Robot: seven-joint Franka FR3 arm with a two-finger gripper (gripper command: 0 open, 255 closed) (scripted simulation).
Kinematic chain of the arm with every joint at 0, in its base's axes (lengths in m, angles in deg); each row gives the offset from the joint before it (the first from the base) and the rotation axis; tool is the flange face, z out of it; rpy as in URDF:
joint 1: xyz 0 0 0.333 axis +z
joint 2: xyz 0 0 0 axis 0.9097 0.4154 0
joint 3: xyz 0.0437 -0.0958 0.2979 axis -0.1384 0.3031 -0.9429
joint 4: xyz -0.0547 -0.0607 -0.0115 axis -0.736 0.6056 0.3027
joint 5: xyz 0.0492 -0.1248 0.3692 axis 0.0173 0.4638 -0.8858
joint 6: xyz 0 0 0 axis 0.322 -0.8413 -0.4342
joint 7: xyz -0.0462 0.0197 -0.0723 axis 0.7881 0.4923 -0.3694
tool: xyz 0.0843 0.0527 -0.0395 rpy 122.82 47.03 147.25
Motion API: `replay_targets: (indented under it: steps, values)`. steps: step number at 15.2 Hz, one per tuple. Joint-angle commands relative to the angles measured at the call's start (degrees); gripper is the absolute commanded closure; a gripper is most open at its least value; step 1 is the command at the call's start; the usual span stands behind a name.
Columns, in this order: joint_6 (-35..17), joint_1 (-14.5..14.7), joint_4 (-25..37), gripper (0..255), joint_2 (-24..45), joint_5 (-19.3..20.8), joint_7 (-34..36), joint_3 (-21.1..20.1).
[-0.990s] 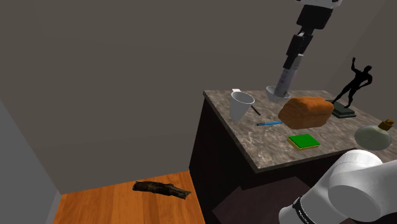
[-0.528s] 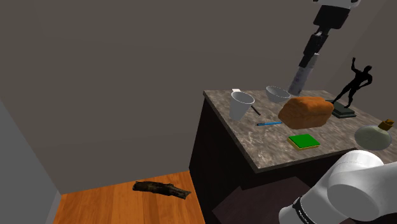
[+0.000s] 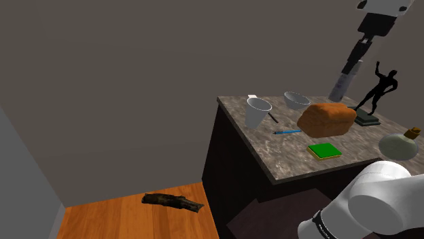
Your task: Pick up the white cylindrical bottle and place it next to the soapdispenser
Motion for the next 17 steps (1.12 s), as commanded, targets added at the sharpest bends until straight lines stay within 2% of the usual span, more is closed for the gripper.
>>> replay_targets:
  steps: [1,10,17]
  values:
    - [0.2,-0.5,0.0,255,-0.7,1.5,-2.8,2.2]
    - [-0.2,-0.9,6.2,255,2.4,7.3,-16.3,14.3]
    - [-1.4,1.0,14.6,255,8.6,9.2,-28.0,26.5]
